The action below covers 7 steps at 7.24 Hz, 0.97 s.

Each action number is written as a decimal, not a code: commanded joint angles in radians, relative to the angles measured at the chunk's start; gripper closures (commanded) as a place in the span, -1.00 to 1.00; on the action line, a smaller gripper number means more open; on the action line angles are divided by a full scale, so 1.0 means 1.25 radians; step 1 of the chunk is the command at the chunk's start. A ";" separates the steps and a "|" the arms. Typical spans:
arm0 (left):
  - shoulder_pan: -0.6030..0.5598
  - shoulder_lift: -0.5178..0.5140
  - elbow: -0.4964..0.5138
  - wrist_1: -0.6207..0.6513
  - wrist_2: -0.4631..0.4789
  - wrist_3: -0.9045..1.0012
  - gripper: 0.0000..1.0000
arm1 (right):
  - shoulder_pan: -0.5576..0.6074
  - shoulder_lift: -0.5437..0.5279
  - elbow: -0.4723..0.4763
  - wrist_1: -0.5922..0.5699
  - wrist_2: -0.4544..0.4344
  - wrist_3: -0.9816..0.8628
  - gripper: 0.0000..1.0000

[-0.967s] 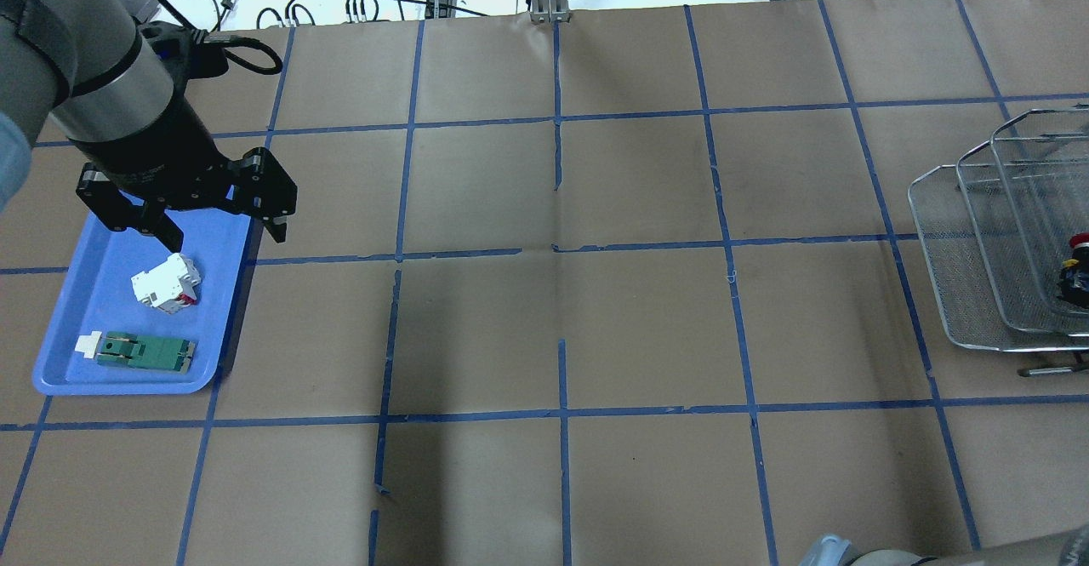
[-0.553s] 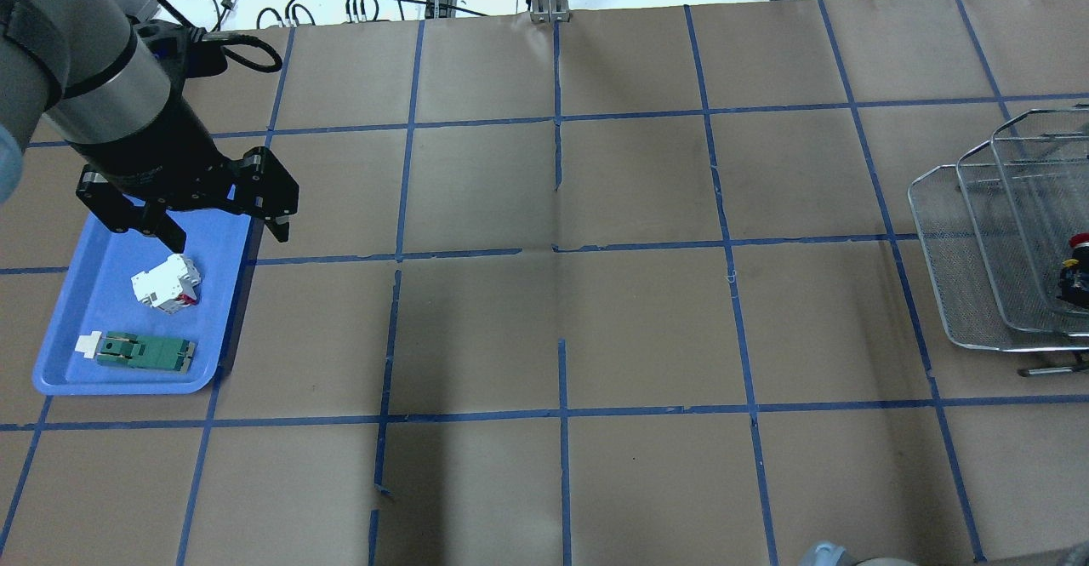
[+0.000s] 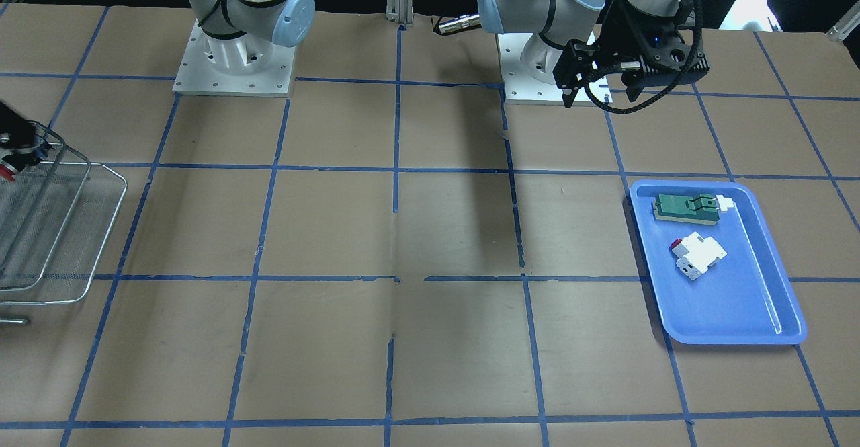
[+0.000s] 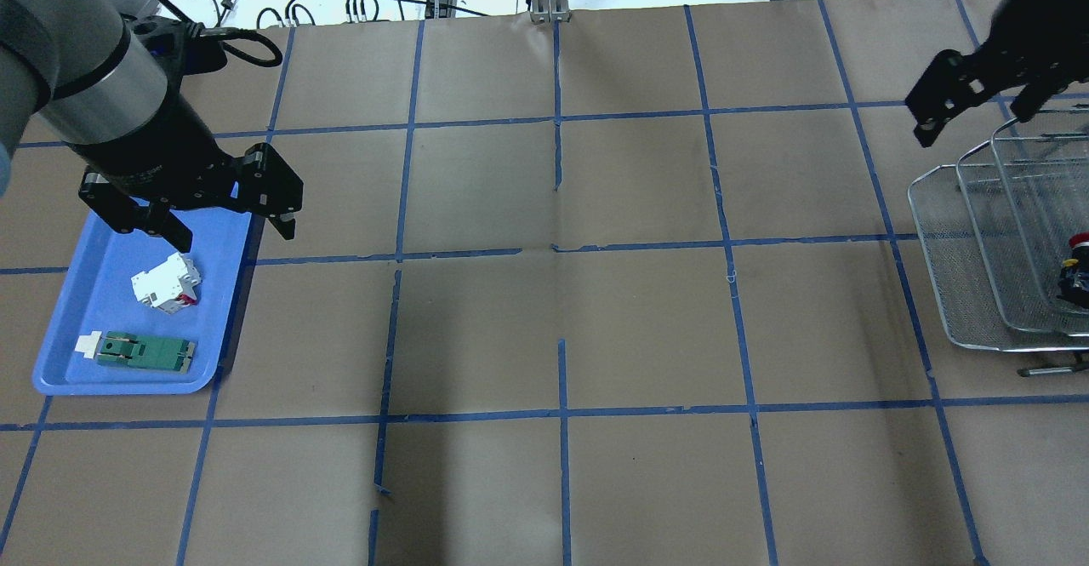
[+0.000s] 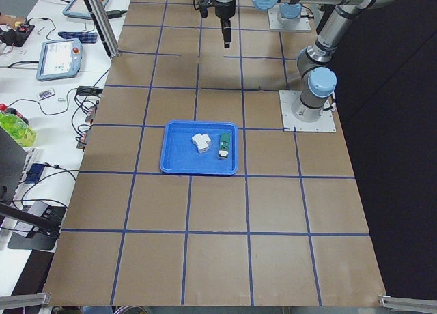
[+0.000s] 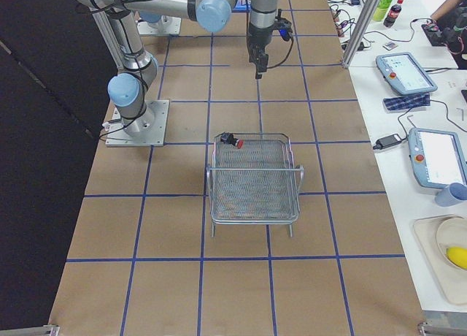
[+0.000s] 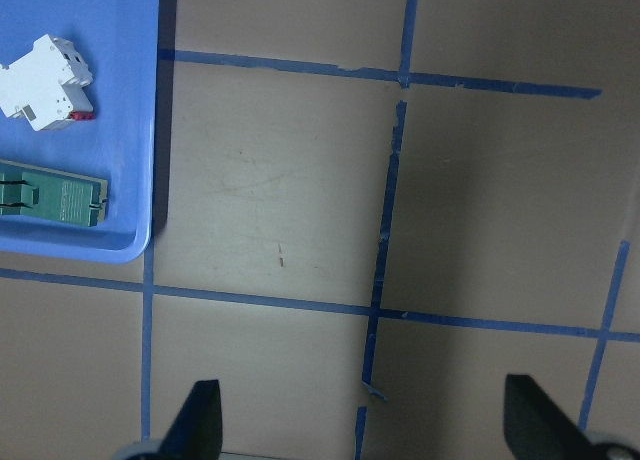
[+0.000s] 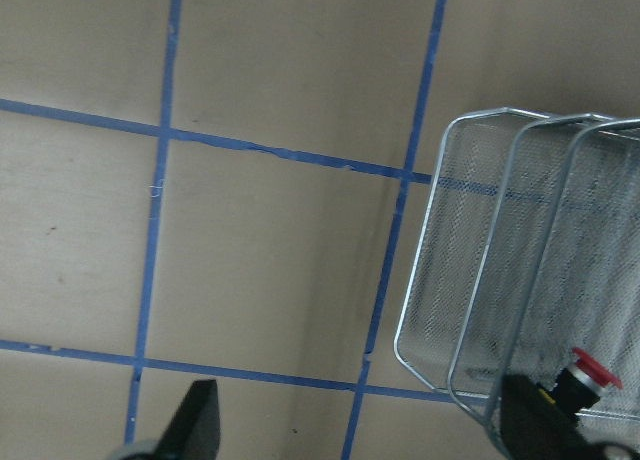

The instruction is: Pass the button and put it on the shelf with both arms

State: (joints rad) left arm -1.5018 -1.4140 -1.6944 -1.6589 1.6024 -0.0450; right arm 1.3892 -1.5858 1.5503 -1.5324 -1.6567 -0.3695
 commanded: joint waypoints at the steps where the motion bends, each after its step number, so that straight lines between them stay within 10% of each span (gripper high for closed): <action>1: 0.000 0.005 -0.001 0.001 -0.003 0.002 -1.00 | 0.135 -0.024 0.000 0.009 0.068 0.195 -1.00; 7: 0.000 0.001 -0.001 0.002 -0.002 0.000 -1.00 | 0.160 -0.024 0.000 -0.079 0.092 0.275 -1.00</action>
State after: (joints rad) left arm -1.5018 -1.4121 -1.6950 -1.6578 1.6000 -0.0448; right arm 1.5887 -1.6169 1.5515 -1.6079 -1.5439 -0.0309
